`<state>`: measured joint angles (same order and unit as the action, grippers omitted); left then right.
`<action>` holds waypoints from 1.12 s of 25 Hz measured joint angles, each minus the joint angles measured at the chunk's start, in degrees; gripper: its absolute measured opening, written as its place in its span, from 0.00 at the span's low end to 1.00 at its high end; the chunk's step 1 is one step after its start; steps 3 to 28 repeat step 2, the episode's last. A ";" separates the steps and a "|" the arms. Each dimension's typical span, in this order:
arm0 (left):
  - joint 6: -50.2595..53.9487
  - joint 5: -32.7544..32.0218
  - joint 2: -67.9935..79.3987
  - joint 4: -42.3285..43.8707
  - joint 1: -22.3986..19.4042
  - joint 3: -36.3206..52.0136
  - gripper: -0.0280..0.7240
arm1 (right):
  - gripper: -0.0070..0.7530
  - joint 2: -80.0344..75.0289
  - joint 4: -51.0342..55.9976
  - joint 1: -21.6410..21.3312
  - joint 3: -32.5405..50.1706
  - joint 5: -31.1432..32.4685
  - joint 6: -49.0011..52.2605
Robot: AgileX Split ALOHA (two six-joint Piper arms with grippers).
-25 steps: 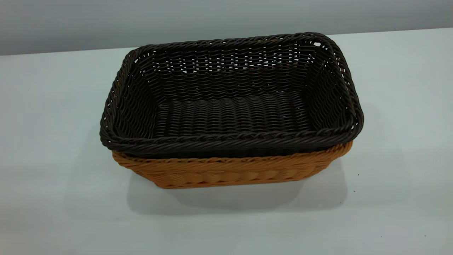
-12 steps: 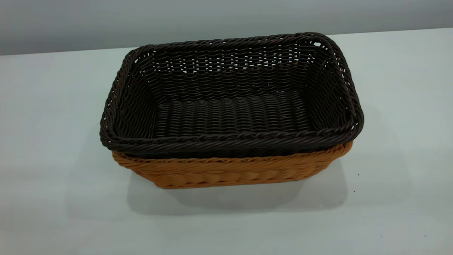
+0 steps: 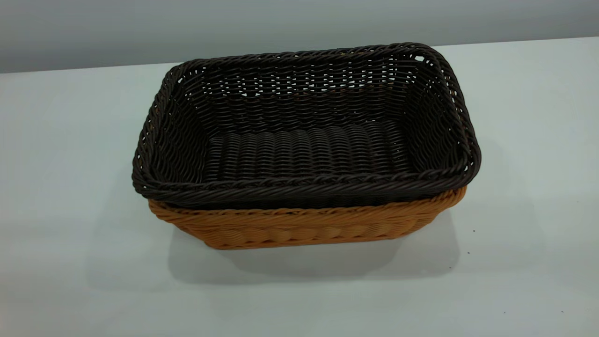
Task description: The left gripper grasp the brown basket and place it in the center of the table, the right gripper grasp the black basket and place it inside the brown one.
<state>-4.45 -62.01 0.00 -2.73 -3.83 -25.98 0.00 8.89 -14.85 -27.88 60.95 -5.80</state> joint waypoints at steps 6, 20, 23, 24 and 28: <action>0.00 0.00 0.00 0.00 0.00 0.00 0.04 | 0.02 0.00 0.00 0.00 0.00 0.00 0.00; 0.00 0.00 0.00 0.00 0.00 0.00 0.04 | 0.02 0.00 0.00 0.00 0.00 0.00 0.00; 0.00 0.00 0.00 0.00 0.00 0.00 0.04 | 0.02 0.00 0.00 0.00 0.00 0.00 0.00; 0.00 0.00 0.00 0.00 0.00 0.00 0.04 | 0.02 0.00 0.00 0.00 0.00 0.00 0.00; 0.00 0.00 0.00 0.00 0.00 0.00 0.04 | 0.02 0.00 0.00 0.00 0.00 0.00 0.00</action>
